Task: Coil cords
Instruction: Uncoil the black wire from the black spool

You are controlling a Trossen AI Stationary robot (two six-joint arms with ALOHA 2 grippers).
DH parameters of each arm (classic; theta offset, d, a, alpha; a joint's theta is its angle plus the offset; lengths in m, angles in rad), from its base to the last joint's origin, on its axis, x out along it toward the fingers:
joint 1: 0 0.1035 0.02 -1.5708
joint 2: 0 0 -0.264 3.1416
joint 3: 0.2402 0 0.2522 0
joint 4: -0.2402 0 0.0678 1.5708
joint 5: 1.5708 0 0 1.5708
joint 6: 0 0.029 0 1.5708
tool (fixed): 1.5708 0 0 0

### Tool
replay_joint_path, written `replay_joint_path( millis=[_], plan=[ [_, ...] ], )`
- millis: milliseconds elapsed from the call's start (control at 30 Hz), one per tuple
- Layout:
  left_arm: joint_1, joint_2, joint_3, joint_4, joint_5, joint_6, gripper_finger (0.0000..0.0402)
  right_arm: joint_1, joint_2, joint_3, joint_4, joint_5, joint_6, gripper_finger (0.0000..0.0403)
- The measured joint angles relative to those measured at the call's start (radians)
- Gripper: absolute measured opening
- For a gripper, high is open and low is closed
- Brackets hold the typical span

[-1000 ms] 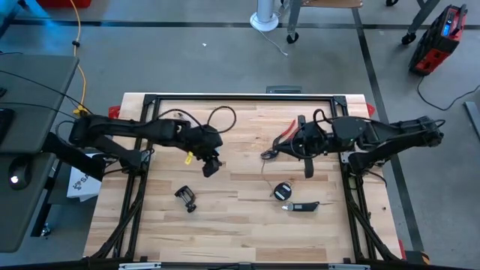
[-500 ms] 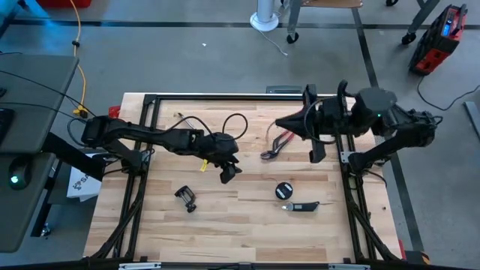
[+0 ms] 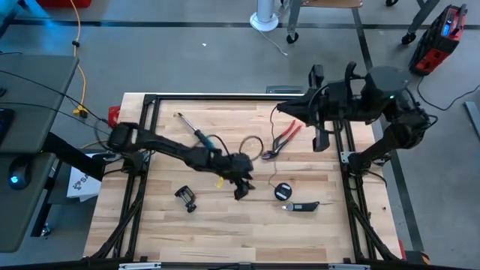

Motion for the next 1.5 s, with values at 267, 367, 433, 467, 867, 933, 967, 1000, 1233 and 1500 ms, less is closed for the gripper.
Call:
replay_joint_path(
  millis=[267,367,433,467,867,933,967,1000,1233,1500],
  plan=[
    [-0.042,0.165,0.002,0.268,-0.102,-0.093,0.0216,0.000,-0.011,0.015,-0.018,0.042,0.005,0.0000],
    [-0.046,0.192,-0.001,0.298,-0.202,-0.125,0.0216,0.000,-0.010,0.015,-0.019,0.042,0.014,0.0000],
    [-0.042,0.193,0.000,0.316,-0.267,-0.123,0.0216,0.000,-0.007,0.015,-0.020,0.042,0.028,0.0000],
    [-0.039,0.194,0.000,0.338,-0.287,-0.108,0.0216,0.000,-0.007,0.015,-0.020,0.042,0.031,0.0000],
    [-0.003,0.257,0.010,0.513,-0.224,0.019,0.0216,0.000,-0.006,0.015,-0.017,0.042,0.030,0.0000],
    [-0.004,0.256,0.010,0.518,-0.223,0.031,0.0216,0.000,-0.006,0.015,-0.017,0.042,0.025,0.0000],
    [-0.004,0.256,0.010,0.518,-0.221,0.032,0.0216,0.000,-0.006,0.015,-0.017,0.042,0.025,0.0000],
    [-0.004,0.256,0.010,0.518,-0.221,0.032,0.0216,0.000,-0.006,0.015,-0.017,0.042,0.024,0.0000],
    [-0.004,0.256,0.010,0.518,-0.218,0.035,0.0174,0.000,-0.006,0.015,-0.015,0.042,0.005,0.0000],
    [-0.004,0.256,0.010,0.519,-0.201,0.035,0.0071,0.000,-0.006,0.015,-0.014,0.042,0.000,0.0000]
  ],
)
